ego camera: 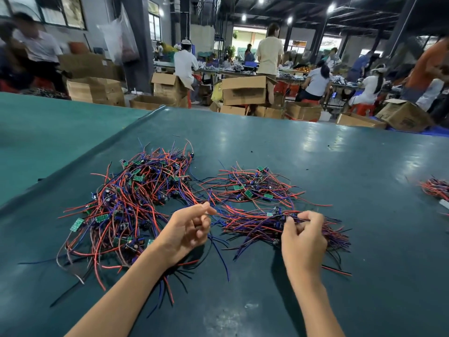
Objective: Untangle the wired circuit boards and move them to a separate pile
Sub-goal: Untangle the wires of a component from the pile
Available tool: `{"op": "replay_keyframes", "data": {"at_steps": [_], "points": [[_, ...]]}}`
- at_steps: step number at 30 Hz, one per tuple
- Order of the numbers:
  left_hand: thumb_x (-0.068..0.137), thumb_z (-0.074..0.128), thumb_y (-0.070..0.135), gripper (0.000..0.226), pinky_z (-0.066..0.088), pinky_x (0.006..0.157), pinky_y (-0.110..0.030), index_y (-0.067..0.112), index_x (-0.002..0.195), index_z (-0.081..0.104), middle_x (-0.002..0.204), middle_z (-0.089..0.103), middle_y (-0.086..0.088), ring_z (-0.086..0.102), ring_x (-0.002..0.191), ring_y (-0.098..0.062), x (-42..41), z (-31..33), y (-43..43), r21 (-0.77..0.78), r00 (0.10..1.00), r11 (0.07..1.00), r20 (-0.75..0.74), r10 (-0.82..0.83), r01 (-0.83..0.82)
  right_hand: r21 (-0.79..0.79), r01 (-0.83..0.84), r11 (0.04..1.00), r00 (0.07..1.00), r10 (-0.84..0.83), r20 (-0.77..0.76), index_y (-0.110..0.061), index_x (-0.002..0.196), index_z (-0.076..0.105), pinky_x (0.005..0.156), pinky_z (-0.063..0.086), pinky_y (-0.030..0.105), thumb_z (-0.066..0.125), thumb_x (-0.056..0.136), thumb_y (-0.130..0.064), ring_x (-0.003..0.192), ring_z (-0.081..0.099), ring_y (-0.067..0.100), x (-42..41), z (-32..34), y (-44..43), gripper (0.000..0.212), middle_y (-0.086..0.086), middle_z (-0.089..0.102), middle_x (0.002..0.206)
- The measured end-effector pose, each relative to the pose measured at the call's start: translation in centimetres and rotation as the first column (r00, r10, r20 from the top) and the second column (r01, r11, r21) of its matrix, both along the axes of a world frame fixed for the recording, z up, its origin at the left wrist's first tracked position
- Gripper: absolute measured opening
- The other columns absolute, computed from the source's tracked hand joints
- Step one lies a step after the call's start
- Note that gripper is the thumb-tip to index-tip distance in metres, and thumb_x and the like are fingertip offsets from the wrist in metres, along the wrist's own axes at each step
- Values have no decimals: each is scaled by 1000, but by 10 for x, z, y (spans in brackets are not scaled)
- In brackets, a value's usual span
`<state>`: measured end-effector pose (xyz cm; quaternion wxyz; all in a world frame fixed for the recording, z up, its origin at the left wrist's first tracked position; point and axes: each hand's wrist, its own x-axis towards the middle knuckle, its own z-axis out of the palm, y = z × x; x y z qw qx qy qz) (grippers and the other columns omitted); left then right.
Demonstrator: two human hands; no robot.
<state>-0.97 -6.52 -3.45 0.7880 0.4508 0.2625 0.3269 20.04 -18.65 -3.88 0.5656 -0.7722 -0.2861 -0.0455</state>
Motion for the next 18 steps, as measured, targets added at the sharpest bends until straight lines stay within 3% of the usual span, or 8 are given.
{"op": "replay_keyframes", "data": {"at_steps": [3,5,7,9,11,13,14,18], "points": [[94,67,25,18,31,37,-20,8,93,73,68,57,-3,46,49,-9,3,5,3,101,991,993,-113,77,-65,44,-95,994,951,78,300,-22,91,49,54,36,27,67,88,-4,52,50,24,-16,-11,-9,25,-10,55,61],[96,67,16,9,37,37,-21,8,94,72,73,63,-8,52,48,-10,2,13,14,286,954,942,-188,233,-174,-8,-206,978,865,186,465,-19,88,54,48,38,25,69,84,-2,47,46,20,-19,-13,-10,23,-12,48,60],[94,66,14,7,46,50,-24,15,96,73,77,70,-5,57,52,-13,-3,22,37,650,786,728,-326,526,-218,-71,-299,952,798,290,528,-16,85,58,45,40,26,73,79,3,46,38,15,-19,-13,-10,25,-15,42,62],[90,65,15,18,50,77,-29,16,106,73,96,70,-5,63,79,-19,-13,28,66,880,538,475,-414,734,29,-116,-324,939,788,336,516,-13,84,61,45,40,26,75,76,6,49,36,10,-18,-13,-9,25,-17,41,64],[90,63,20,28,45,96,-38,11,116,66,113,61,-13,58,105,-32,-23,29,92,800,315,479,-588,745,362,-139,-328,934,811,354,466,-15,85,62,46,38,24,74,77,5,48,37,8,-17,-13,-9,25,-18,41,62],[92,62,28,26,41,96,-41,8,108,62,111,59,-13,54,109,-33,-33,25,105,626,81,522,-682,727,579,-145,-337,930,826,366,428,-17,86,63,47,35,19,73,79,4,47,38,1,-17,-13,-9,24,-22,41,60],[91,62,28,24,41,93,-40,7,103,63,107,61,-12,55,106,-31,-36,23,108,591,41,514,-680,732,622,-148,-344,927,824,374,426,-17,87,64,47,34,17,73,80,4,49,38,-4,-17,-12,-10,23,-25,40,61],[80,63,11,20,52,85,-36,6,98,72,100,72,-11,65,96,-30,-41,27,110,655,121,488,-659,742,577,-150,-355,923,798,382,467,-14,86,68,50,35,19,74,78,7,52,37,1,-18,-11,-10,23,-20,44,65]]}}
